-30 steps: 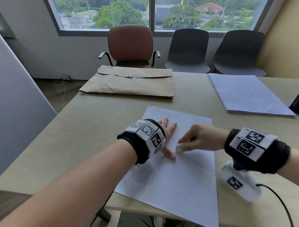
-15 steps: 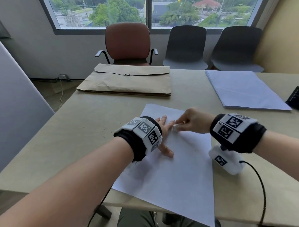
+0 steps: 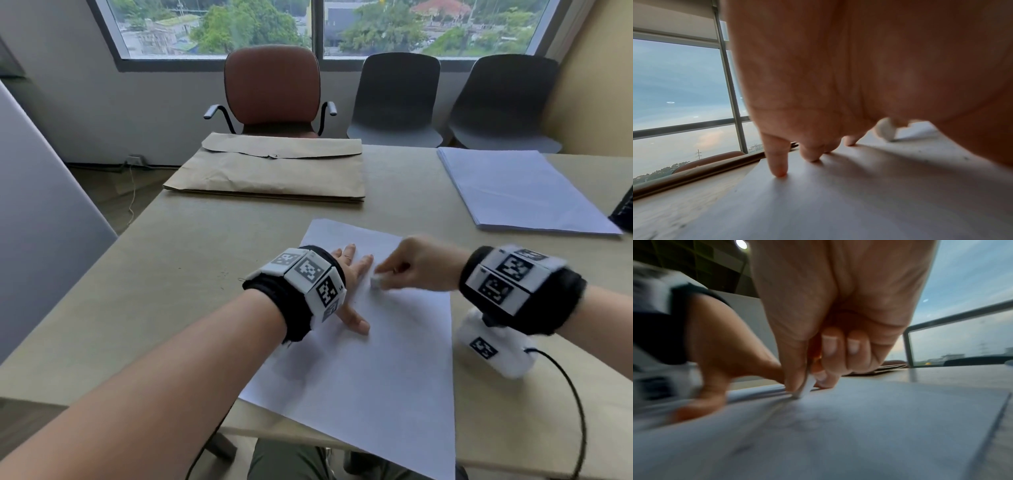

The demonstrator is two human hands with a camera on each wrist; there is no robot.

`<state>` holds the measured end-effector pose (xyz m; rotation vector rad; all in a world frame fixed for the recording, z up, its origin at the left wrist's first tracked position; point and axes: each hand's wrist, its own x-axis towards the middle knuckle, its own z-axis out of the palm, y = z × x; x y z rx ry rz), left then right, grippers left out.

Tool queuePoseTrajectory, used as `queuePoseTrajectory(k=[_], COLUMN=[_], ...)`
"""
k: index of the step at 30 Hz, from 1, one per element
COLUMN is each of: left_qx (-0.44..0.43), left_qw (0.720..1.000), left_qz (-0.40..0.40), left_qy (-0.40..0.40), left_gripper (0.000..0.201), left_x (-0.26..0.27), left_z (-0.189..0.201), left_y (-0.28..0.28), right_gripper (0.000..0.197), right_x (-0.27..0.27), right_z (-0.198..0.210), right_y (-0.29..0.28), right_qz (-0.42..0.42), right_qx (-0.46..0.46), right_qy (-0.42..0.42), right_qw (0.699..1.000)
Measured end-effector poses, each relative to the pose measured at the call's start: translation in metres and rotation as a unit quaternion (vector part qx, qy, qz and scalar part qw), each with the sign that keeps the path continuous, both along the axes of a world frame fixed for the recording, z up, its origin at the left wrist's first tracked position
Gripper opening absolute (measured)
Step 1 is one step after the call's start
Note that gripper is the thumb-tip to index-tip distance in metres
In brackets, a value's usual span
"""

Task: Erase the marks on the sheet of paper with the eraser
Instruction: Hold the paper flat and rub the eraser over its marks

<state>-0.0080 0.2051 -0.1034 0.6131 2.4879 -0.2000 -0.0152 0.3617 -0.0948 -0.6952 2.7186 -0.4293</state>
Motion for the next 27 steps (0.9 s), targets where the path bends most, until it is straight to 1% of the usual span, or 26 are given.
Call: queuePoseTrajectory(k=[3, 4, 6, 9, 11, 13, 16, 18, 21, 23, 25, 27], left_qx=[-0.007, -0.008, -0.008, 0.0, 0.009, 0.011, 0.004, 0.004, 0.013, 0.018, 0.018, 0.015], left_qw=[1.0, 1.0, 1.0, 1.0, 1.0, 1.0, 1.0, 1.0, 1.0, 1.0, 1.0, 1.0], left_qz=[0.004, 0.004, 0.002, 0.001, 0.002, 0.0, 0.002, -0.002, 0.002, 0.009, 0.015, 0.021], left_qy=[-0.008, -0.009, -0.007, 0.002, 0.006, 0.007, 0.005, 0.007, 0.015, 0.022, 0.021, 0.015], left_gripper=[0.119, 0.119, 0.119, 0.117, 0.116, 0.116, 0.118, 0.118, 0.116, 0.117, 0.119, 0.121], left_x=[-0.001, -0.002, -0.002, 0.0, 0.002, 0.002, 0.0, 0.0, 0.003, 0.004, 0.002, 0.001], left_z=[-0.001, -0.002, -0.001, -0.001, -0.001, -0.001, -0.003, -0.003, -0.002, -0.002, -0.003, -0.004], left_y=[0.0, 0.0, 0.0, 0.0, 0.0, 0.0, -0.002, -0.002, 0.0, 0.0, -0.002, -0.003], right_gripper=[0.024, 0.025, 0.027, 0.026, 0.024, 0.023, 0.024, 0.024, 0.022, 0.022, 0.023, 0.019], right_x=[0.022, 0.023, 0.013, -0.008, -0.008, 0.006, 0.026, 0.018, -0.006, -0.008, 0.005, 0.02], right_z=[0.003, 0.005, 0.006, 0.003, 0.001, 0.0, 0.001, 0.005, 0.007, 0.002, -0.003, -0.002], right_y=[0.007, 0.008, 0.005, -0.006, -0.009, -0.008, -0.006, -0.009, -0.017, -0.019, -0.016, -0.01], right_qz=[0.035, 0.037, 0.018, -0.006, -0.013, 0.007, 0.053, 0.038, -0.008, -0.016, 0.004, 0.03], right_qx=[0.022, 0.025, 0.035, 0.019, 0.006, 0.011, 0.05, 0.055, 0.026, 0.008, 0.014, 0.034], right_qy=[-0.094, -0.11, -0.088, 0.005, 0.033, 0.011, -0.052, -0.045, 0.013, 0.03, 0.025, -0.013], right_qw=[0.995, 0.993, 0.995, 1.0, 0.999, 1.0, 0.996, 0.997, 1.0, 0.999, 1.0, 0.999])
